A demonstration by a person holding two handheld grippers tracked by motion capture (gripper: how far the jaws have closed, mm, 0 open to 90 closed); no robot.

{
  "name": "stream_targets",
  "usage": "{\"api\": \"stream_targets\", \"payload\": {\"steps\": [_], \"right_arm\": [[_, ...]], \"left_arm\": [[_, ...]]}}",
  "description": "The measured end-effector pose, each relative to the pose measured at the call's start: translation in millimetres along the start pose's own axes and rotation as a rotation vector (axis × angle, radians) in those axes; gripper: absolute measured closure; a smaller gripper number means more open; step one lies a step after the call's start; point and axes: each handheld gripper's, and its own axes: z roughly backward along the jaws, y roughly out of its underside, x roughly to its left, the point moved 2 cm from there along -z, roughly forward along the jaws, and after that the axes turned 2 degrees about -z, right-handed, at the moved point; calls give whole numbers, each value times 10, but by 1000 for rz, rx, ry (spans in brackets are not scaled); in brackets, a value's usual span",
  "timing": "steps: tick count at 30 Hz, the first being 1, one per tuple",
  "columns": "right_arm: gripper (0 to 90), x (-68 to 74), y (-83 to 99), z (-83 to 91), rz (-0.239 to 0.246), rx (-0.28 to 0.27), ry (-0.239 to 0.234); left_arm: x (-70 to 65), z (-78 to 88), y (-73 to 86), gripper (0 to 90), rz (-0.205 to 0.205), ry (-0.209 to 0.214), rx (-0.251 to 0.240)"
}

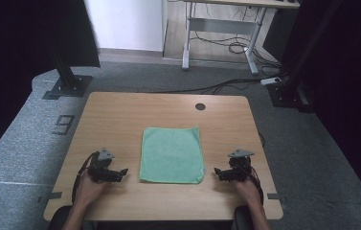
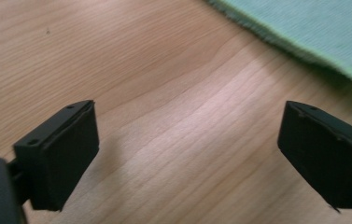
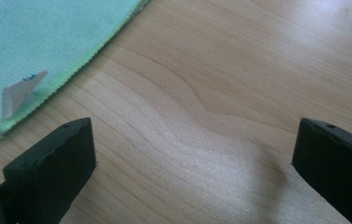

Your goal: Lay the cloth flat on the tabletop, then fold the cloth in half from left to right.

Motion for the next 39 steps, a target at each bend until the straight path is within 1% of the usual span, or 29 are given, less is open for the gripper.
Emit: {"api": "stream_targets", "payload": {"steps": [3,6,9,11,12,14,37,39], "right_arm": [[0,-21,42,-39,-12,17,-7],[0,-35,58,-42,-14,7,-4],[0,-43,63,-48,-13,-4,-6],[0,-45,62,-50,-13,-2,-3],[0,-45,62,-50,-13,-2,-3],[0,-45,62,-50,-13,-2,-2],[0,-45,58,-55,-14,-4,-1],[0,-36,54,-55,-25,-4,3]], "left_arm": [[1,-22,8,13,-3,-5,15],[-8,-58,13,0,-20,-34,35],[0,-74,12,0,-11,-30,31],[11,-82,15,0,0,-18,30],[26,-93,23,0,20,-4,26],[33,-97,21,0,25,-11,25],[31,-101,17,0,24,-11,25],[32,-102,16,0,23,-10,25]]}}
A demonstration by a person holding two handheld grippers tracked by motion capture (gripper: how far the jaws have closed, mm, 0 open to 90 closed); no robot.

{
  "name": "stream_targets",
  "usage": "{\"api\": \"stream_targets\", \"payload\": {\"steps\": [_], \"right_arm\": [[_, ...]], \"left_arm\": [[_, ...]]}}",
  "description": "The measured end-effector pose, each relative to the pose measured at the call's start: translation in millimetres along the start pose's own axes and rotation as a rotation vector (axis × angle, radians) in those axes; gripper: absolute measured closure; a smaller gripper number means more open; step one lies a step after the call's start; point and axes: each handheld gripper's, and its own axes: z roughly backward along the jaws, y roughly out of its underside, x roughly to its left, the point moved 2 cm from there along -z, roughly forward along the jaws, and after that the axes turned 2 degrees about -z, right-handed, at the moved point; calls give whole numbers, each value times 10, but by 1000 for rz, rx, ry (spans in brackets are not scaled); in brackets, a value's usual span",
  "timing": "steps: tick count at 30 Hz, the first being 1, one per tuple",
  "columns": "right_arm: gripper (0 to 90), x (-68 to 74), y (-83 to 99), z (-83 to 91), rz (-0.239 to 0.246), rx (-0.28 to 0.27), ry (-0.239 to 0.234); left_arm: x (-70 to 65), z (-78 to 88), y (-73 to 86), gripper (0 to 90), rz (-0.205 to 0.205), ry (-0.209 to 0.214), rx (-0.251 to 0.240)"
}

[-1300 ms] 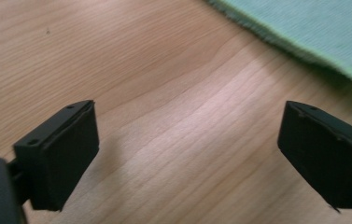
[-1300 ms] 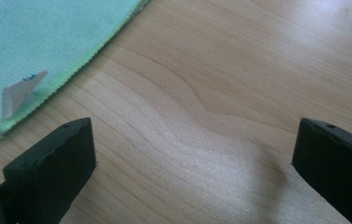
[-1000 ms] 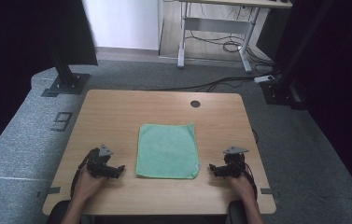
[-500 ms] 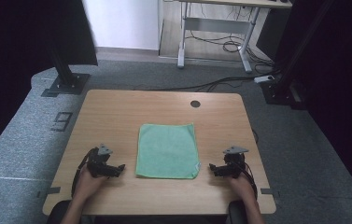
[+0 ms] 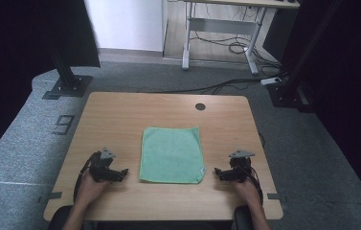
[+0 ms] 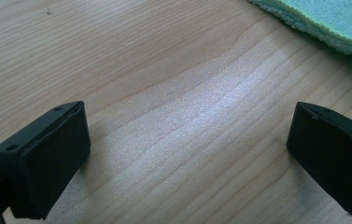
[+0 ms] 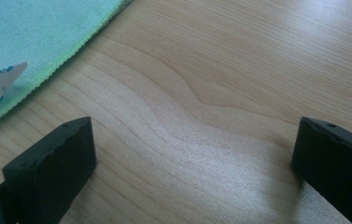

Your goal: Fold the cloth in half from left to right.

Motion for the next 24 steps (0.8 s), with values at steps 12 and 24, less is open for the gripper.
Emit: {"api": "stream_targets", "payload": {"steps": [12,24], "right_arm": [[2,443,-182,27,53,-23,-80],[1,772,-232,-92,109,7,-109]], "left_arm": [[0,-5,-4,0,-2,3,-1],[1,-5,-5,0,-3,4,-1]]}}
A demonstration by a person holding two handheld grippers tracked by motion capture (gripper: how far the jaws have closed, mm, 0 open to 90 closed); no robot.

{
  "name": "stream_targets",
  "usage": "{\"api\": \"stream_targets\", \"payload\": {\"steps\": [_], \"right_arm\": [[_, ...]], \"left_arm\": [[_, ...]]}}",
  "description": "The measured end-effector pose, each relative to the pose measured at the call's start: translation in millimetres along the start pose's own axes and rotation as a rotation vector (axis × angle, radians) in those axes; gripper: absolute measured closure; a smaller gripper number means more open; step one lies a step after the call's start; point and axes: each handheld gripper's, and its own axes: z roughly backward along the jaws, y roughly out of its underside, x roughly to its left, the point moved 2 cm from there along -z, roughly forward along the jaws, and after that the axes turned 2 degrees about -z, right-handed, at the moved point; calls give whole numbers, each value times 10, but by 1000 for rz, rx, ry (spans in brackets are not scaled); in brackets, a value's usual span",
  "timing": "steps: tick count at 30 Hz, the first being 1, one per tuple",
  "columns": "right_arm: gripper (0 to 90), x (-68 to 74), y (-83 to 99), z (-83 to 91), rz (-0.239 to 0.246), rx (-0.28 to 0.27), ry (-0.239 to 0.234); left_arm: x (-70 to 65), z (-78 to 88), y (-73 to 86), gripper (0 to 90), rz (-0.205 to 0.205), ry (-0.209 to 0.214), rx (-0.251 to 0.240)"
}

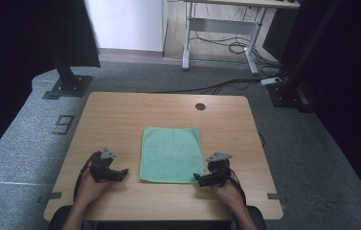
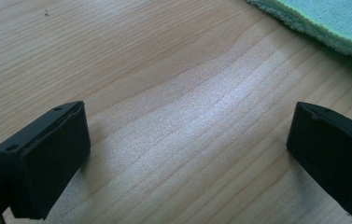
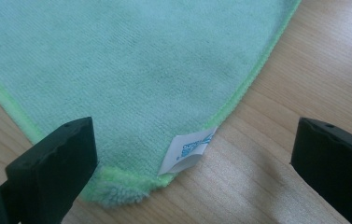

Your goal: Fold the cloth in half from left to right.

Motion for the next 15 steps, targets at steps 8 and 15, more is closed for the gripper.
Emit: {"api": "stream_targets", "payload": {"steps": [8,15], "right_arm": [[0,-18,34,-58,28,55,41],[0,-136,76,-16,-10,65,47]], "left_arm": [[0,0,0,0,0,0,0],[0,0,0,0,0,0,0]]}}
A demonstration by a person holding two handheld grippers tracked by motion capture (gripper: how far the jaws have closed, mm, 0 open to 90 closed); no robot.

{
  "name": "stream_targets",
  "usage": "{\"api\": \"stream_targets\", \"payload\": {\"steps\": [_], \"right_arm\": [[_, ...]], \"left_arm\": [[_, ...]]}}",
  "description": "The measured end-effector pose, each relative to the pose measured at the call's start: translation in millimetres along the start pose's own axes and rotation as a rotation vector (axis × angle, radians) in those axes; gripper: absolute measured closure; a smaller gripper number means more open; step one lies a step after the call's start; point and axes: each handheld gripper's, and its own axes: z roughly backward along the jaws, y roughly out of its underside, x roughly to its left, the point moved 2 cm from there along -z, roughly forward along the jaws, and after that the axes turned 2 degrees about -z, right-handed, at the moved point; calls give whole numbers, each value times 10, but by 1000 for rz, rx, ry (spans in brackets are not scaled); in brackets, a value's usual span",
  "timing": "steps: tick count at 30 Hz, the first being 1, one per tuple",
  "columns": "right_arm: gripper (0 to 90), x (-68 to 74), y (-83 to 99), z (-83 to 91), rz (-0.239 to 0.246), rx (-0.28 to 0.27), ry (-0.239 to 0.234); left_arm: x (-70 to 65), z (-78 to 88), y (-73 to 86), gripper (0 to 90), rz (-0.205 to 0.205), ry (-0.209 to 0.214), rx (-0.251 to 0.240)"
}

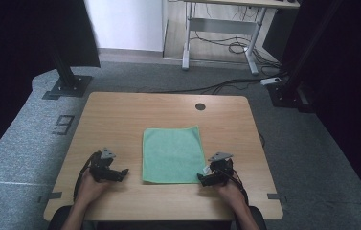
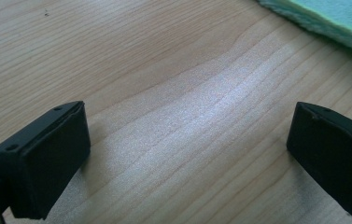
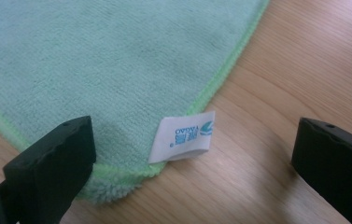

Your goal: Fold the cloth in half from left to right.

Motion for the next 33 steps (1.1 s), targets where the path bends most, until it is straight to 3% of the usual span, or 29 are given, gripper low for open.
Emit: {"api": "stream_targets", "payload": {"steps": [13,17,26,33], "right_arm": [[0,-409,143,149,-73,5,93],[0,-516,194,172,-110,-1,85],[0,-534,211,165,-118,-12,70],[0,-547,238,160,-101,-44,54]], "left_arm": [[-1,-1,-2,0,2,0,1],[-7,-3,-20,0,5,-3,16],[-71,-113,-229,3,-23,7,54],[-95,-143,-535,33,-24,28,-5]]}}
